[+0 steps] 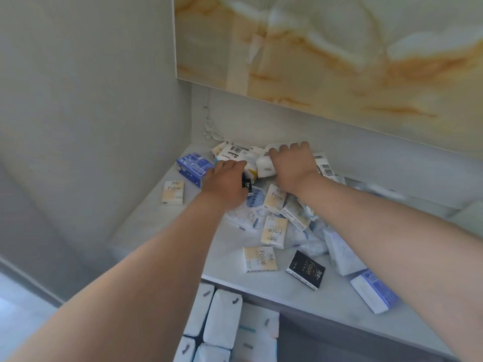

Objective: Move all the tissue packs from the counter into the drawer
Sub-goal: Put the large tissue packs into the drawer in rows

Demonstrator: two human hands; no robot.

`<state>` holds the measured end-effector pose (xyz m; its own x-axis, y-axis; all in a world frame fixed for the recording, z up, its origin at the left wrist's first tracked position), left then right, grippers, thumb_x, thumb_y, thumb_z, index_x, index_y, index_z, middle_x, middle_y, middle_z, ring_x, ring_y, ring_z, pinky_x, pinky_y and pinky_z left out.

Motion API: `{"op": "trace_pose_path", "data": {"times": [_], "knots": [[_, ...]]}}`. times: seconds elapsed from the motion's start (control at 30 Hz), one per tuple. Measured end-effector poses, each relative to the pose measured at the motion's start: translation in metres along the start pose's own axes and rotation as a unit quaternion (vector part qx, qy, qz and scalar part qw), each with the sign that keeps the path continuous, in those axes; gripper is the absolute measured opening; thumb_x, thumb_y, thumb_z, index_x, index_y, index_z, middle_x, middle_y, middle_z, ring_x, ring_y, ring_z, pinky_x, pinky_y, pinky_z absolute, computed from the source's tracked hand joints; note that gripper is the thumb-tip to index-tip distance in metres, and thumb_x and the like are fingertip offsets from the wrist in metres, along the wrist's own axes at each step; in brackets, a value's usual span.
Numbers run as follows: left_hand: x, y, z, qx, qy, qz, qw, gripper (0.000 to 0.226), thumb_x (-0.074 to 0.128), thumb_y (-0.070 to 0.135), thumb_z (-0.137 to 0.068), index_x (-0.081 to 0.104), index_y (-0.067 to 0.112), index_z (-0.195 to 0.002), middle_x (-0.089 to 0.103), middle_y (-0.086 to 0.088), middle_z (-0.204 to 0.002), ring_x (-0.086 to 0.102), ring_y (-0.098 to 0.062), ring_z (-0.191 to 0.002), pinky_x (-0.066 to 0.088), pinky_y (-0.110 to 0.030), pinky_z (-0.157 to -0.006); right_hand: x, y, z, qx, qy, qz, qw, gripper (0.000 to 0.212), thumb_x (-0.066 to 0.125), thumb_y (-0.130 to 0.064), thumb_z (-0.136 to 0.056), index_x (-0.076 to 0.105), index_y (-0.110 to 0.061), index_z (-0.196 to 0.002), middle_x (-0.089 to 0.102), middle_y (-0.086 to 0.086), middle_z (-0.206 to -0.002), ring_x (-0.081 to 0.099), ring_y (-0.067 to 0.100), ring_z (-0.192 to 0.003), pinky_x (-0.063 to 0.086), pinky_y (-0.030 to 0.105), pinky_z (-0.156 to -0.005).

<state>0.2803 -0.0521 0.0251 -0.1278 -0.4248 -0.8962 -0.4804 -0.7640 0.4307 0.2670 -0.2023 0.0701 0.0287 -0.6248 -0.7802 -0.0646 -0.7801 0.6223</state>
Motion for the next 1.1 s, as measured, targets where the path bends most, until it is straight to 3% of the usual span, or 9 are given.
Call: {"op": "trace_pose_path", "data": {"times": [0.13,0.23,0.37,0.47,0.57,0.73,0.9,1.0,1.1], "knots": [[-0.024,0.005,0.004,0.043,0.075,0.098,0.991,0.089,0.071,0.023,-0.083,0.019,0.025,-0.154,0.031,-0.002,-0.156,0.023,-0.022,-0.143,0.033,-0.043,-0.111,-0.028,0.011,0.01,0.004,0.136,-0.165,0.977,0.054,0.063,-0.037,-0.077,0.053,-0.021,-0.128,0.062,0.006,-0.118,0.056,0.03,-0.103,0.033,0.038,-0.083],[-0.044,0.003,0.014,0.076,0.126,0.179,0.973,0.095,0.077,0.019,-0.077,0.022,0.03,-0.153,0.037,0.003,-0.15,0.035,-0.016,-0.134,0.039,-0.031,-0.099,-0.047,0.005,0.007,-0.022,0.171,-0.367,0.914,0.049,0.069,-0.032,-0.076,0.059,-0.019,-0.122,0.059,0.006,-0.114,0.058,0.029,-0.098,0.041,0.035,-0.075],[-0.069,-0.023,0.024,0.043,0.223,0.193,0.955,0.06,0.08,0.021,-0.078,0.051,0.015,-0.13,0.05,-0.003,-0.134,0.05,-0.022,-0.123,0.044,-0.032,-0.091,-0.061,-0.014,0.001,-0.04,0.14,-0.551,0.822,0.061,0.078,-0.024,-0.08,0.053,-0.012,-0.134,0.056,0.008,-0.128,0.057,0.022,-0.108,0.046,0.031,-0.089],[-0.079,-0.051,0.025,-0.003,0.219,0.168,0.961,0.044,0.079,0.018,-0.079,0.054,0.013,-0.115,0.056,-0.005,-0.125,0.055,-0.024,-0.112,0.041,-0.028,-0.078,-0.055,-0.034,-0.007,-0.009,0.11,-0.606,0.788,0.078,0.081,-0.027,-0.079,0.042,-0.017,-0.146,0.056,0.003,-0.133,0.059,0.019,-0.111,0.047,0.028,-0.093],[-0.084,-0.074,0.025,-0.027,0.228,0.166,0.959,0.042,0.077,0.019,-0.079,0.05,0.018,-0.11,0.061,-0.006,-0.111,0.059,-0.026,-0.099,0.051,-0.039,-0.073,-0.028,-0.052,-0.028,0.025,0.014,-0.555,0.831,0.08,0.079,-0.036,-0.081,0.041,-0.017,-0.149,0.05,0.007,-0.142,0.052,0.025,-0.126,0.044,0.032,-0.103],[-0.082,-0.088,0.026,-0.036,0.242,0.149,0.958,0.052,0.068,0.018,-0.087,0.046,0.023,-0.135,0.054,-0.013,-0.116,0.055,-0.033,-0.105,0.049,-0.042,-0.086,0.012,-0.065,-0.047,0.049,-0.097,-0.358,0.927,0.059,0.06,-0.03,-0.091,0.038,-0.018,-0.145,0.045,0.013,-0.141,0.045,0.033,-0.127,0.043,0.045,-0.1],[-0.08,-0.083,0.02,-0.032,0.241,0.134,0.961,0.05,0.067,0.017,-0.089,0.047,0.021,-0.135,0.052,-0.014,-0.12,0.053,-0.033,-0.109,0.048,-0.043,-0.087,0.02,-0.063,-0.06,0.074,-0.09,-0.358,0.927,0.07,0.07,-0.055,-0.081,0.037,-0.021,-0.132,0.049,0.011,-0.128,0.046,0.032,-0.121,0.04,0.05,-0.102],[-0.084,-0.074,0.019,-0.007,0.232,0.112,0.966,0.051,0.065,0.017,-0.09,0.047,0.02,-0.137,0.052,-0.014,-0.122,0.052,-0.033,-0.11,0.048,-0.044,-0.086,0.014,-0.06,-0.059,0.074,-0.051,-0.351,0.932,0.069,0.075,-0.053,-0.077,0.039,-0.02,-0.126,0.052,0.008,-0.121,0.048,0.03,-0.115,0.036,0.047,-0.097],[-0.098,-0.064,0.021,0.006,0.244,0.055,0.968,0.051,0.065,0.02,-0.09,0.047,0.019,-0.138,0.053,-0.012,-0.125,0.054,-0.034,-0.11,0.047,-0.047,-0.088,-0.01,-0.05,-0.046,0.056,0.059,-0.316,0.945,0.062,0.077,-0.043,-0.071,0.043,-0.023,-0.118,0.052,0.005,-0.118,0.047,0.027,-0.109,0.033,0.043,-0.091]]}}
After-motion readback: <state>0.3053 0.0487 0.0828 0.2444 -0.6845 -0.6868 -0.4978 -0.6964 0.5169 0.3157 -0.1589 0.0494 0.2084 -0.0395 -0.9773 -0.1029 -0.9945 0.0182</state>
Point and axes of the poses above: each hand's wrist, its own z-axis away from the middle knuckle, its own x-axis out of the palm, y = z × x, the point moved 5 cm from there along -z, towards the middle knuckle
